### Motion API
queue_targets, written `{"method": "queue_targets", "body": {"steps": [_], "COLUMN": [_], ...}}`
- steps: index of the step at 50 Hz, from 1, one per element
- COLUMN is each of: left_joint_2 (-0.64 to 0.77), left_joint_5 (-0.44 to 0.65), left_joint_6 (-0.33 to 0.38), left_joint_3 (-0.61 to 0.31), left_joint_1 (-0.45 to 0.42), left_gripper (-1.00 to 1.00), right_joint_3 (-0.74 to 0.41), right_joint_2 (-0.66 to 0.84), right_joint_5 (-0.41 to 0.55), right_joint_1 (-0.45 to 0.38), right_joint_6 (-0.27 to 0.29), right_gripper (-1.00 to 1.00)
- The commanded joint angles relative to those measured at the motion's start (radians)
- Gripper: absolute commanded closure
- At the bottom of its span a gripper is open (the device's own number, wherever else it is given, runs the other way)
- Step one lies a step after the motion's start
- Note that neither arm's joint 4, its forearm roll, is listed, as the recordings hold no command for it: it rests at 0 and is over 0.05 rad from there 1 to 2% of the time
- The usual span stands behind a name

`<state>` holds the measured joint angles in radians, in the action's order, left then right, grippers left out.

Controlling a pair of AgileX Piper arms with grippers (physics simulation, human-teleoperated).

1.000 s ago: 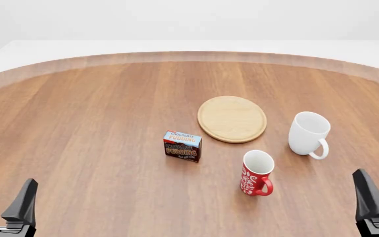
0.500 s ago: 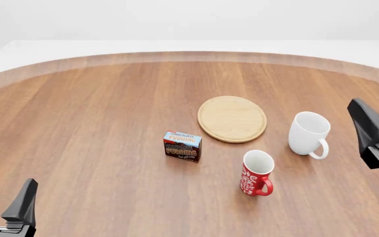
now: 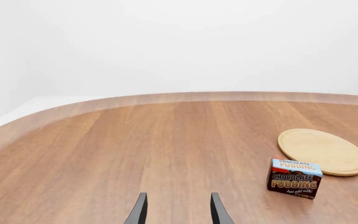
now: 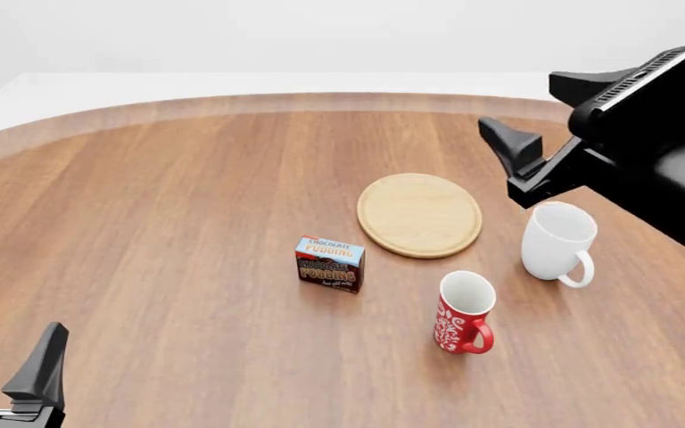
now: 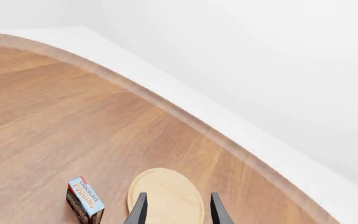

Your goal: Put the chocolate pudding to the left of the plate.

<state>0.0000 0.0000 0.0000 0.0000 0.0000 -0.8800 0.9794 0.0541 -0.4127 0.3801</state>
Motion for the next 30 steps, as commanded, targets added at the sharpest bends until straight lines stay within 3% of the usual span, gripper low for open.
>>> {"method": "queue_targets", "body": {"steps": [1, 9, 16, 30], "left_joint_2": [0.000, 0.000, 0.000, 0.000], "left_joint_5": [0.000, 0.000, 0.000, 0.000], "left_joint_6": [0.000, 0.000, 0.000, 0.000], "left_joint_3": [0.000, 0.000, 0.000, 0.000], "left_joint_1": [0.000, 0.000, 0.000, 0.000], "left_gripper": [-1.00, -1.00, -1.00, -1.00], "right_joint_3": [-0.111, -0.177, -0.191, -0.155], "right_joint_2": [0.208, 0.344, 0.362, 0.444], "right_joint_5": [0.018, 0.044, 0.084, 0.056], "right_joint_1": [-0.107, -0.130, -0.195, -0.213], "right_joint_6": [0.081, 0.128, 0.106, 0.116], "right_gripper": [-1.00, -1.00, -1.00, -1.00]}}
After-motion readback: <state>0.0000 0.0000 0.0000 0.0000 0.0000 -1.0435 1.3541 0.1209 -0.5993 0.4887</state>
